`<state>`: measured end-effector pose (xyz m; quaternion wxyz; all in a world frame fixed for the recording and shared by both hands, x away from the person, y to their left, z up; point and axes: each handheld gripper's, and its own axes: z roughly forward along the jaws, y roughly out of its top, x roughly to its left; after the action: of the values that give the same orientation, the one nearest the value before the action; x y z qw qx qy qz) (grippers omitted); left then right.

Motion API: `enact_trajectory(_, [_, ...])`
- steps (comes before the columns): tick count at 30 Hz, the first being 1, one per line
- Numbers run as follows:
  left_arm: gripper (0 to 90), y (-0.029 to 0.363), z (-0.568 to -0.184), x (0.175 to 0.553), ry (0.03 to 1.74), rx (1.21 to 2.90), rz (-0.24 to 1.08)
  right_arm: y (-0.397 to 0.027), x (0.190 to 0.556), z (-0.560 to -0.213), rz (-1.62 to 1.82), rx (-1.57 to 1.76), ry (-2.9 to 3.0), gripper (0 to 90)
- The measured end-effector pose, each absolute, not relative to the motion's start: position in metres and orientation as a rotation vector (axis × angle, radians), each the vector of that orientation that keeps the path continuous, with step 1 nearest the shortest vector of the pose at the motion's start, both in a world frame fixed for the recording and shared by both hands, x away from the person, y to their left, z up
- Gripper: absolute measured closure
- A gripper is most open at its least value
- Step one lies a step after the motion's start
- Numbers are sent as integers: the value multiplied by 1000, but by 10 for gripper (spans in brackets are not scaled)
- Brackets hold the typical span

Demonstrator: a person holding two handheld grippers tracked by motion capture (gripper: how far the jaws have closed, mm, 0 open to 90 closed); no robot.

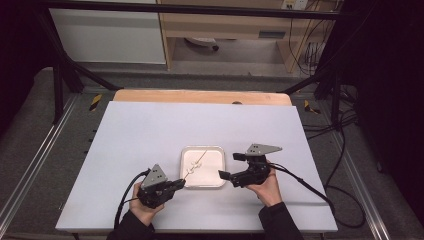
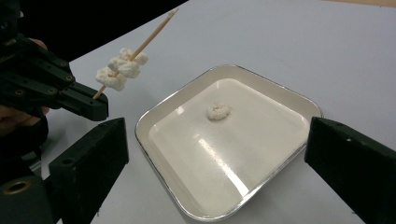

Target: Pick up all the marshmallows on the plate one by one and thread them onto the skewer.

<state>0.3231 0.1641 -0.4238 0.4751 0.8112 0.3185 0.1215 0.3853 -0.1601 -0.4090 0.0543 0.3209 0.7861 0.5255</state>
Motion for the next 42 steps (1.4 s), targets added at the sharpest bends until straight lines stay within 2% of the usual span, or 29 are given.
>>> enact_trajectory(13, [882,184,-422,323,794,1998,286,-152,390,-407,1469,979,2424,7])
enact_trajectory(26, [882,208,-424,324,832,2002,281,-123,404,-407,1389,972,2457,6])
enact_trajectory(42, [881,212,-427,327,848,2003,269,-77,432,-420,1242,925,2509,70])
